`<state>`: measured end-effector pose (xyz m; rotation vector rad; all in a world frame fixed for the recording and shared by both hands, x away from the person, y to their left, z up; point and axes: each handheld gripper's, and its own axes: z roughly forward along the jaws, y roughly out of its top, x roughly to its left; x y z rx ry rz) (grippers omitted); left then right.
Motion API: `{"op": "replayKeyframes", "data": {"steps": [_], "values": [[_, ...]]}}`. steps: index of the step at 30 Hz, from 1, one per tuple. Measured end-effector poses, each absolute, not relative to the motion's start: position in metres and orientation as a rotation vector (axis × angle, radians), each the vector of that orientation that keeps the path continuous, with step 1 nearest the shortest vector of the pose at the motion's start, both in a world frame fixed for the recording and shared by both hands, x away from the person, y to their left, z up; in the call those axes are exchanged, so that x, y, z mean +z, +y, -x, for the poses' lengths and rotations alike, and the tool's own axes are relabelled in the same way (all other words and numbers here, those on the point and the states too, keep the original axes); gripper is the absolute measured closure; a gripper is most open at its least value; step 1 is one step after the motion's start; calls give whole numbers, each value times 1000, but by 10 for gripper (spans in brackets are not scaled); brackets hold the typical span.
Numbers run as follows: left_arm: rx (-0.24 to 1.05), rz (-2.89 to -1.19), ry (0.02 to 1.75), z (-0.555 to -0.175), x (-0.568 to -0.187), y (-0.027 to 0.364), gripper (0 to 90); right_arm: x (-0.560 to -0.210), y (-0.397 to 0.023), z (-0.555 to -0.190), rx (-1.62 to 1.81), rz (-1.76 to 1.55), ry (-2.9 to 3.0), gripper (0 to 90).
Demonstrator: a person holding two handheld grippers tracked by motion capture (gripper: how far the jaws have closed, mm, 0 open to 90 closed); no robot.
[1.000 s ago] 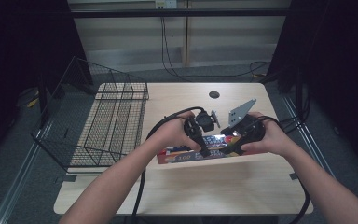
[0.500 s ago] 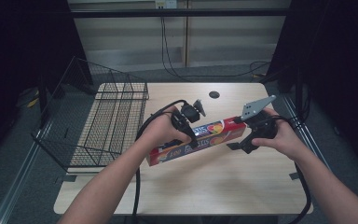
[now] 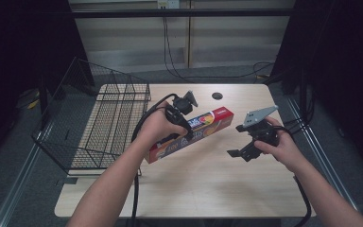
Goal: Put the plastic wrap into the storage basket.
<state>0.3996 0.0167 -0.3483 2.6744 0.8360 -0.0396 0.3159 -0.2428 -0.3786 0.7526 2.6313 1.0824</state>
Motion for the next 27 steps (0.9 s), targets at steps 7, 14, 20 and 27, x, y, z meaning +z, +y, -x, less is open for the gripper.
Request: {"op": "replayKeyframes", "data": {"steps": [7, 14, 20, 27], "values": [[-23, -2635, 916, -405, -341, 25, 438, -393, -244, -311, 1137, -860, 2579, 30], [3, -2620, 976, -408, -332, 34, 438, -412, -246, -305, 1100, -906, 2561, 34], [2, -2582, 1038, -411, -323, 44, 438, -422, -251, -301, 1128, -949, 2533, 34], [10, -2549, 1117, -415, -314, 56, 438, -427, -254, -298, 1129, -973, 2519, 34]]}}
